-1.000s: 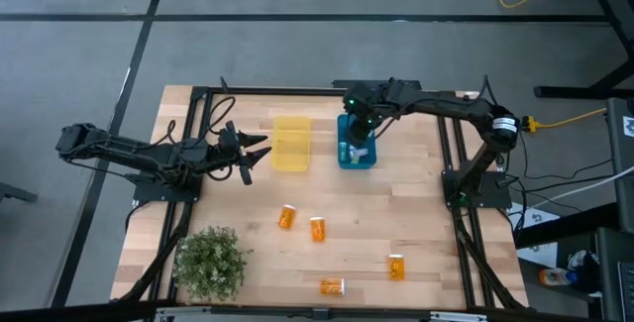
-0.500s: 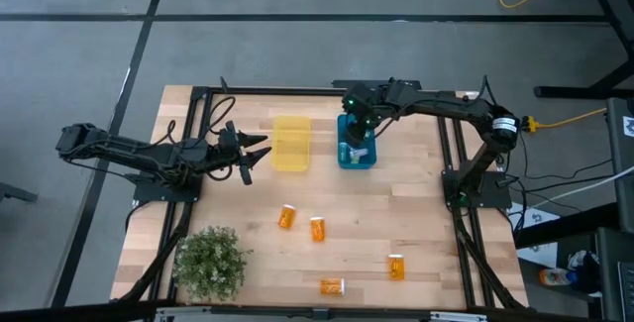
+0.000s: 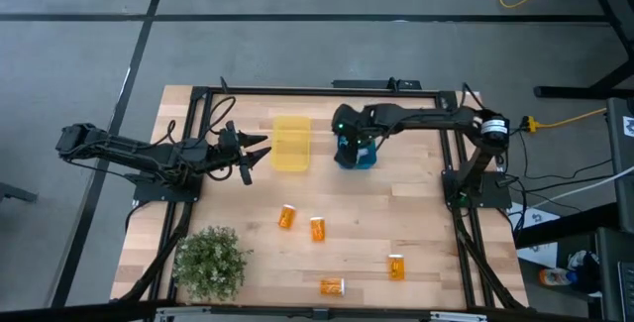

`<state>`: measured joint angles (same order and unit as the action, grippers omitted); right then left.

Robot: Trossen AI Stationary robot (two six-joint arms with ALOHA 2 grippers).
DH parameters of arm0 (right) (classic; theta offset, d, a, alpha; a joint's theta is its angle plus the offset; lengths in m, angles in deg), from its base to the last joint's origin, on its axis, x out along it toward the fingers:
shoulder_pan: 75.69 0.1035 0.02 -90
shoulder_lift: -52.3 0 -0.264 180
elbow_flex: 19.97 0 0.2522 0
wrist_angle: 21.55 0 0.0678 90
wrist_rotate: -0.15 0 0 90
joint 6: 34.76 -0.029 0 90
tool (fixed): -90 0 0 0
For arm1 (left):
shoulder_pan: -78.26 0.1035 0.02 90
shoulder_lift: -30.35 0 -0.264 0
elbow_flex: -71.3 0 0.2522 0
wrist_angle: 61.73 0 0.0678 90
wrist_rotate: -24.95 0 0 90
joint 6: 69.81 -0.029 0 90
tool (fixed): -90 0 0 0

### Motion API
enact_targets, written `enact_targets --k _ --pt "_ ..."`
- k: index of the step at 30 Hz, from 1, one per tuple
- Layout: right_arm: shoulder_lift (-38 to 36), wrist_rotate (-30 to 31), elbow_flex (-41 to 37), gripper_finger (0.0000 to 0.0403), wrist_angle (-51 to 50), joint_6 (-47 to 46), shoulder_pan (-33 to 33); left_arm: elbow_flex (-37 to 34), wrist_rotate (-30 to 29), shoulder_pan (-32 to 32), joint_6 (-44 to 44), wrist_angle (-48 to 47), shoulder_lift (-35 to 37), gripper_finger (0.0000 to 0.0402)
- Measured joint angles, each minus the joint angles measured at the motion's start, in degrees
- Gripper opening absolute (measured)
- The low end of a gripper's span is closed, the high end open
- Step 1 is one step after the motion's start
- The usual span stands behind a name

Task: Pick and place medicine bottles into bin by pill shape (circle, oval)
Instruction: Put the orange pill bottle into the yellow bin

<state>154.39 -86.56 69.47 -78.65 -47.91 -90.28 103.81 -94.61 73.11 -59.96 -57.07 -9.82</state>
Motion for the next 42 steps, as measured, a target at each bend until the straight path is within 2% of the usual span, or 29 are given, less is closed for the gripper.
enact_targets --k 8,19,30,37,42 --pt "3.60 0.10 -0.34 0.0216 2.46 -0.04 0.92 0.00 0.02 0.15 0.01 0.02 0.01 0.0165" --pt "3.89 -0.03 -0.24 0.0216 3.37 -1.65 0.92 0.00 0.02 0.15 0.00 0.04 0.01 0.0165" --pt "1.40 -0.37 11.90 0.0216 -18.38 -6.20 2.30 0.00 0.02 0.15 0.02 0.04 0.00 0.0165" --pt "-3.43 -6.71 11.97 0.0216 -27.60 -9.75 4.97 0.00 0.03 0.15 0.04 0.02 -0.01 0.0165" --pt "-6.88 -6.82 10.29 0.0216 -31.72 -15.45 8.68 0.00 0.02 0.15 0.04 0.01 -0.01 0.0165"
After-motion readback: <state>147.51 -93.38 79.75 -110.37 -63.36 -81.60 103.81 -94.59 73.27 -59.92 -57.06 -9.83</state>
